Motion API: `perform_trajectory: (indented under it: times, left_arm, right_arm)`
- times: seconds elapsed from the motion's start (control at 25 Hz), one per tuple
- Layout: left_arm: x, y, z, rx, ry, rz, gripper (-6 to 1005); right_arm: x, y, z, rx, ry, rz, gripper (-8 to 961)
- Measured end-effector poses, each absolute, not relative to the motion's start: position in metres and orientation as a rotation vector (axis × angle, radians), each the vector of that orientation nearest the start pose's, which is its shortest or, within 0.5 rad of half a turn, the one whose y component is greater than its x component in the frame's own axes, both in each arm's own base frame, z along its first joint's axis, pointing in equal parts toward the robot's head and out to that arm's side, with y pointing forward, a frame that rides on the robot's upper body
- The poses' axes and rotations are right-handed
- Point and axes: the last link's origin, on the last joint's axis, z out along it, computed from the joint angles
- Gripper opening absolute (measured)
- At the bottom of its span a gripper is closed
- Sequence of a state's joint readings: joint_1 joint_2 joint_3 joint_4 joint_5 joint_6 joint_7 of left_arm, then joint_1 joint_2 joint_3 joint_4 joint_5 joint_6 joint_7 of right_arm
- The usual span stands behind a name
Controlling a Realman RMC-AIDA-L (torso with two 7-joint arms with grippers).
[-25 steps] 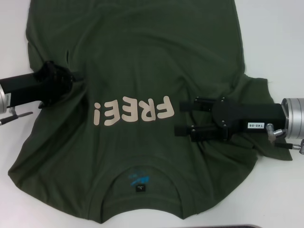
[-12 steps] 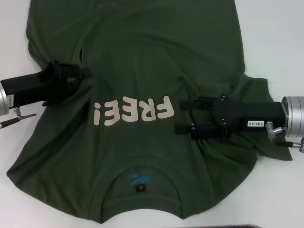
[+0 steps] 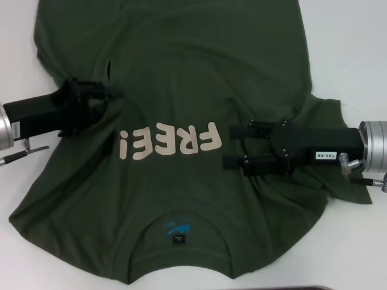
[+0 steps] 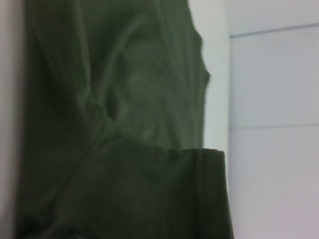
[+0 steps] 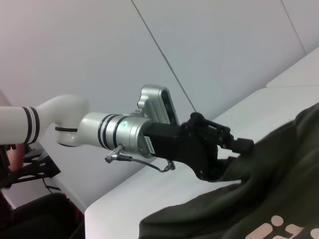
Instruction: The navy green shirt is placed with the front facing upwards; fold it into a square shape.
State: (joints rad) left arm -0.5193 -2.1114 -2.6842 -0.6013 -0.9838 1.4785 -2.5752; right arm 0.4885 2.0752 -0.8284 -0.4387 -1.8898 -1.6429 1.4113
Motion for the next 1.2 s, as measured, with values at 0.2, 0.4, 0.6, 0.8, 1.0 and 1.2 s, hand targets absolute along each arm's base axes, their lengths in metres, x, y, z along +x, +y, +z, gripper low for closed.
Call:
perform_trajectory:
  times: [0.2,0.4,0.6,0.8,1.0,1.2]
  left_arm:
    - [-0.308,0.324,-0.005,1.824,2.489,0.975,277]
    - [-0.311,0.324,-0.005,1.833,2.505,0.986,276]
    - [-0.313,0.324,0.003,1.849,2.492,0.999,280]
    - [-0.317,0.319,0.029,1.968,2.363,1.109,288]
    - [-0.318,0.304,0.055,2.317,2.078,1.092,296]
    - [-0.320,0.290,0.056,2.589,1.878,1.096,303]
  right_arm:
    - [0.265,0.283,-0.042,-2.841,0.930,0.904,923]
    - [0.265,0.283,-0.042,-2.838,0.933,0.902,923]
    - [0.267,0.282,-0.042,-2.826,0.945,0.895,923]
    - [0.269,0.281,-0.041,-2.820,0.975,0.897,923]
    - [0.268,0.285,-0.039,-2.816,1.004,0.887,922]
    - [0.265,0.289,-0.037,-2.819,0.985,0.878,922]
